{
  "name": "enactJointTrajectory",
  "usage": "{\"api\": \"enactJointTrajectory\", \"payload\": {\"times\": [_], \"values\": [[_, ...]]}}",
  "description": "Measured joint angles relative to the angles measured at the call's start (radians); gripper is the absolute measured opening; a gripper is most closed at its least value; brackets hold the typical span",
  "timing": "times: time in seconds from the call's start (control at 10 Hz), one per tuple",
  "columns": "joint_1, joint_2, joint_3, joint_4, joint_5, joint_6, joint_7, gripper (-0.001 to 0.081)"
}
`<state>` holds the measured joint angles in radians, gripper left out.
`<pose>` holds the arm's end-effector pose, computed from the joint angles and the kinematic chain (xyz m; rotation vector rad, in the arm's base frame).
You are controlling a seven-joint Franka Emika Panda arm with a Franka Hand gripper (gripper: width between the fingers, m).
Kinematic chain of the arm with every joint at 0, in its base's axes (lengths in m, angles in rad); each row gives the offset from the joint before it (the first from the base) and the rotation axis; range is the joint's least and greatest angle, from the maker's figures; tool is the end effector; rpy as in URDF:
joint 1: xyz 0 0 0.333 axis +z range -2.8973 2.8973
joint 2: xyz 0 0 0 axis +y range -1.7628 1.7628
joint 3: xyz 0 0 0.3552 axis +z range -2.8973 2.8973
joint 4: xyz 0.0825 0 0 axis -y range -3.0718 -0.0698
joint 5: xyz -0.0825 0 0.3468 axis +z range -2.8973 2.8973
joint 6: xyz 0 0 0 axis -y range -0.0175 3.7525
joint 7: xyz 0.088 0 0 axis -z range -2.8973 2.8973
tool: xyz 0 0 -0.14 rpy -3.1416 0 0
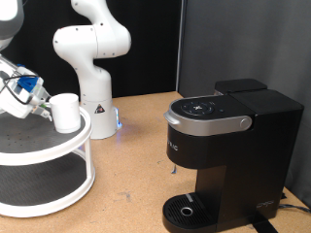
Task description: Make a cup of coffee with the keurig machine
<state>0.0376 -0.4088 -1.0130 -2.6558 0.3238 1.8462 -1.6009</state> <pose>0.2005 -0.2130 0.3394 -2.2332 -0.6712 -0.4991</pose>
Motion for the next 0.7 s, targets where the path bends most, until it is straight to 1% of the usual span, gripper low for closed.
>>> {"api": "enactJointTrajectory", "payload": {"times": [0.1,0.2,0.3,0.5,0.6,0.7], "values": [[0.0,0.0,0.0,0.0,0.001,0.0,0.0,0.0703],[0.0,0.0,0.0,0.0,0.001,0.0,0.0,0.0549],[0.0,0.0,0.0,0.0,0.001,0.0,0.0,0.0549],[-0.001,0.0,0.0,0.0,0.001,0.0,0.0,0.0182],[-0.003,0.0,0.0,0.0,0.001,0.0,0.004,0.0182],[-0.006,0.0,0.0,0.0,0.001,0.0,0.012,0.0072]]}}
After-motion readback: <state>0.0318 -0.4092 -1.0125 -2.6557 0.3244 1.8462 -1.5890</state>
